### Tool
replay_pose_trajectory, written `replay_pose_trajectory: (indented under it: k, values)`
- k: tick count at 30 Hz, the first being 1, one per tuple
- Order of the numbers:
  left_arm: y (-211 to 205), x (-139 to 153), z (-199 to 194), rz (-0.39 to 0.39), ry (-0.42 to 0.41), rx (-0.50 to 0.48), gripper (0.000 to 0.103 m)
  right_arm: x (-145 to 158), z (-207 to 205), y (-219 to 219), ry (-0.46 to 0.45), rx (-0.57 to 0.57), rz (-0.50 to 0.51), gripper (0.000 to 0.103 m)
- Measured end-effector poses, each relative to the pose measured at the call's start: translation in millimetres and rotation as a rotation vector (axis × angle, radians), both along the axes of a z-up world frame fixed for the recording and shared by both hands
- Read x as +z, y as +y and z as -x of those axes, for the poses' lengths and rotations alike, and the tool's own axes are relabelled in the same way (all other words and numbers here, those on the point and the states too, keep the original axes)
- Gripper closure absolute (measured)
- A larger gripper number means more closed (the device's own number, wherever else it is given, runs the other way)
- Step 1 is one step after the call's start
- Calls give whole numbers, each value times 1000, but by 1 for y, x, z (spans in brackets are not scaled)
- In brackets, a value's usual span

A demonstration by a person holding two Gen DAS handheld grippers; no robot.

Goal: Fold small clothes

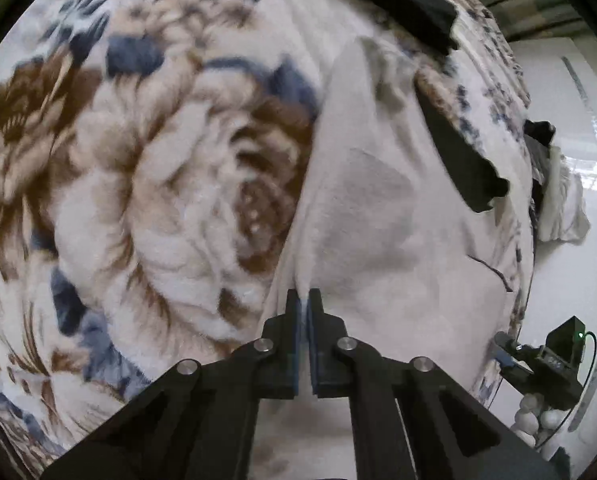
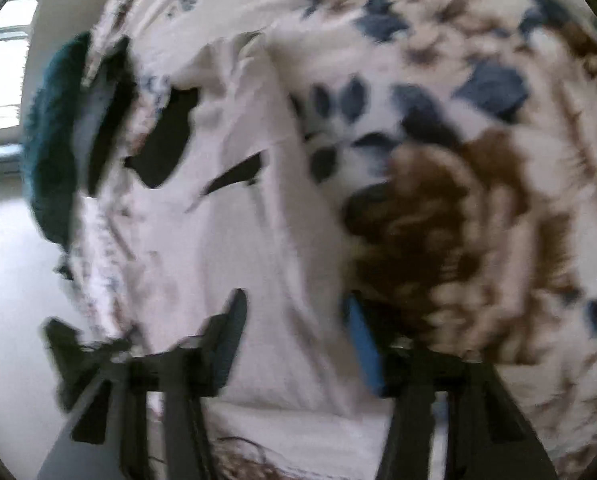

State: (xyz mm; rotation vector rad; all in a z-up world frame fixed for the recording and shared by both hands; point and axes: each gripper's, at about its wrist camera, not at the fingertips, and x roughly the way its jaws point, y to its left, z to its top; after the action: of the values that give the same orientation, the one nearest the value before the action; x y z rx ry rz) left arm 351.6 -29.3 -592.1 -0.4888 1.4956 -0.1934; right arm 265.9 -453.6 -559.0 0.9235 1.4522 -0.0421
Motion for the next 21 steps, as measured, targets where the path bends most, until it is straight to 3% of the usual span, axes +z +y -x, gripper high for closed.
replay_pose_trajectory:
  k: [1, 4, 6, 7, 8, 9, 10, 11, 16, 18, 21]
  values:
    - [4, -2, 3, 6, -3, 16, 101, -3, 0, 2, 10, -7, 29, 91]
    - [10, -5, 4, 7, 41, 18, 97, -14, 1, 5, 69, -17, 85, 92]
    - [13, 8, 0, 10, 35, -3, 96, -7, -8, 12, 86, 28, 127, 89]
    - [11, 16, -5, -7, 19, -15, 87, -2, -14, 15, 89, 51, 156, 86]
    - [8, 30, -15, -32, -18, -36, 73, 10, -22, 19, 81, 81, 205, 68]
    - [5, 42, -23, -34, -58, -54, 64, 22, -31, 22, 68, 108, 264, 43]
    - [-3, 59, -38, -50, -120, -84, 46, 30, -35, 24, 52, 123, 305, 36]
    - [-10, 67, -50, -67, -163, -106, 42, 42, -45, 28, 23, 145, 360, 34]
    - [-63, 73, -130, -218, -281, -267, 42, 55, -123, 46, -38, 251, 514, 34]
    - [-85, 64, -153, -279, -301, -342, 42, 44, -161, 54, -38, 322, 572, 34]
    - [-117, 32, -183, -357, -263, -471, 42, 18, -211, 70, -16, 454, 684, 34]
